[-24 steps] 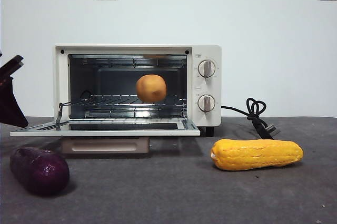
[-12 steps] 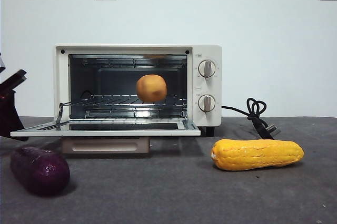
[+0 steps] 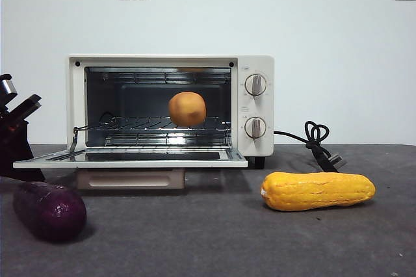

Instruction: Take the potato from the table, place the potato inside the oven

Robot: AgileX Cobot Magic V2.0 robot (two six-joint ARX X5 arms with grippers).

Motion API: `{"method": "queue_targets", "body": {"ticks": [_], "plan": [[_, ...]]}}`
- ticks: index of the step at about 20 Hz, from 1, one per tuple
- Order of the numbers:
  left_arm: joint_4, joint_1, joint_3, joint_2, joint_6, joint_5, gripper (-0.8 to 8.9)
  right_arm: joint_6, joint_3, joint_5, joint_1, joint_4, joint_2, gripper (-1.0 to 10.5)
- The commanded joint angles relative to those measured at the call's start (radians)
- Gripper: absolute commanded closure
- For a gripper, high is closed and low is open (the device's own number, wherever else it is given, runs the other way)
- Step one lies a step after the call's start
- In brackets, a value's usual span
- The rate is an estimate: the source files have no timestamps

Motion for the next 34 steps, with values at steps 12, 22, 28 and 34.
{"method": "queue_targets", "body": {"ticks": [12,22,28,34], "plan": [[0.122,0.037,-0.008,0.006,-0.098,0.255,8.22,0.016,0.000,0.006,0.002,0.008,0.000,4.1],[0.354,0.055,-0.008,0.006,-0.300,0.343,8.22,0.018,0.000,0.005,0.002,0.007,0.000,4.1],[0.557,0.055,-0.008,0.006,-0.432,0.332,8.22,0.018,0.000,0.005,0.002,0.006,0.000,4.1],[0.692,0.055,0.006,0.006,-0.514,0.273,8.22,0.025,0.000,0.005,0.002,0.005,0.000,4.1]]}}
